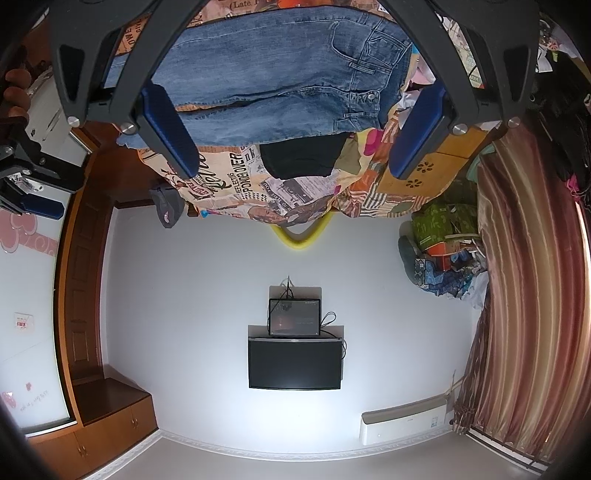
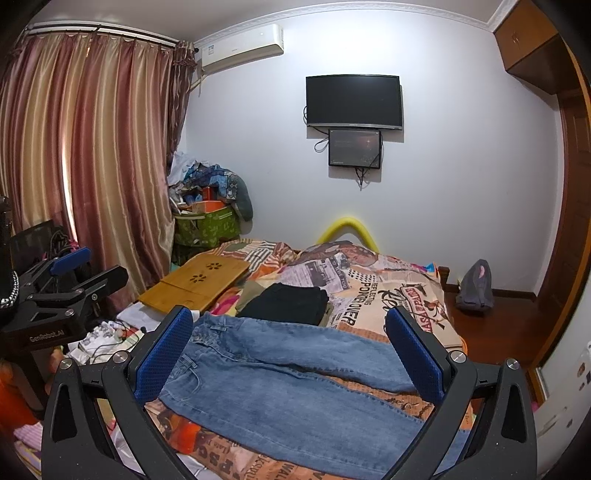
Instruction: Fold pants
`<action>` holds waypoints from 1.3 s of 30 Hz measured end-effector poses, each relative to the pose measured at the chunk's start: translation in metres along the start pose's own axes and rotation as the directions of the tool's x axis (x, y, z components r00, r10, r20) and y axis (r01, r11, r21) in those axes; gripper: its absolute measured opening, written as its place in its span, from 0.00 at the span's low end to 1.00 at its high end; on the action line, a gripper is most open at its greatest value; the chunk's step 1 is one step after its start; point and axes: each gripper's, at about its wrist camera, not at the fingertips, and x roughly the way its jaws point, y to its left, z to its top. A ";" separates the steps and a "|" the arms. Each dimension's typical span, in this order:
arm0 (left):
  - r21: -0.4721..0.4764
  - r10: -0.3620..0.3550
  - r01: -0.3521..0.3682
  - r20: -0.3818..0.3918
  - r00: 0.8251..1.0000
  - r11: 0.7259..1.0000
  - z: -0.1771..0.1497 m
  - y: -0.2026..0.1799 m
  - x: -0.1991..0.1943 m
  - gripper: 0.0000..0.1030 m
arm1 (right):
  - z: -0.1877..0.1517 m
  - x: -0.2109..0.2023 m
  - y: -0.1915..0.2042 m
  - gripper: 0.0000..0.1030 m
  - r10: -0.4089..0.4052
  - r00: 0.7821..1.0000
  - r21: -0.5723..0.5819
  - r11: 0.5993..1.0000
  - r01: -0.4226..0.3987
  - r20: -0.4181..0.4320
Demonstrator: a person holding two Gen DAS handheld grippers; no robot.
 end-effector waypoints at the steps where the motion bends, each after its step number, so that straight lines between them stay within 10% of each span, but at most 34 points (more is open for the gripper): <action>1: 0.000 0.001 -0.001 0.000 1.000 1.000 0.000 0.000 0.000 1.00 | 0.001 0.000 0.000 1.00 0.000 1.000 0.000 1.000 0.000 0.000; 39: -0.006 -0.003 0.003 -0.006 1.000 1.000 0.002 0.004 0.005 1.00 | 0.004 0.005 0.010 1.00 0.006 1.000 -0.009 1.000 -0.006 0.007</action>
